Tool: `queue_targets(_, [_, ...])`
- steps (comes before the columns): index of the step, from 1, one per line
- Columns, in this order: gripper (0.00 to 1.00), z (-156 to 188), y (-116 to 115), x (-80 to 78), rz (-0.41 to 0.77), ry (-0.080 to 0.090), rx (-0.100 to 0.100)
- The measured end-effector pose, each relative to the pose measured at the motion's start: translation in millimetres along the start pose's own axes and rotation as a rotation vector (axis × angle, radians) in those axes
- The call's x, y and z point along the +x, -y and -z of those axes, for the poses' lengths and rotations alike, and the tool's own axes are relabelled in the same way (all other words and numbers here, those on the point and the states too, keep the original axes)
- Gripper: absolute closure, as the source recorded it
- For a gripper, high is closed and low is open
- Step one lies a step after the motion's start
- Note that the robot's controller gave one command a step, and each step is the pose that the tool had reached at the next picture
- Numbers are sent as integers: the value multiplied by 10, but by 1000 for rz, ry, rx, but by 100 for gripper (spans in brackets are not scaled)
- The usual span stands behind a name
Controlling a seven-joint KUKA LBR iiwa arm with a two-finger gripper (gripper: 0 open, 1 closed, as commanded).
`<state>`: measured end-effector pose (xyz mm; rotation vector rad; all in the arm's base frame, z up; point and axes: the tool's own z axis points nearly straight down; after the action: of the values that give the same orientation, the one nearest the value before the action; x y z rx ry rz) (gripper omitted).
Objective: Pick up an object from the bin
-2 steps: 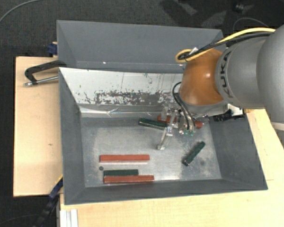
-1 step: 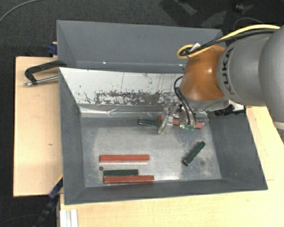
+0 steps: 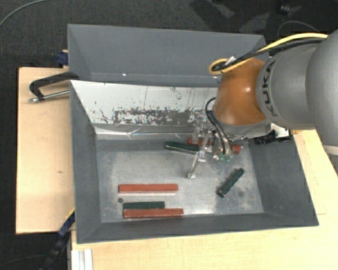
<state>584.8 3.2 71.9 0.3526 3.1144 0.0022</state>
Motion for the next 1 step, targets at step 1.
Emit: queue_targets(1, [100,90,1,-98,-3,35,-4])
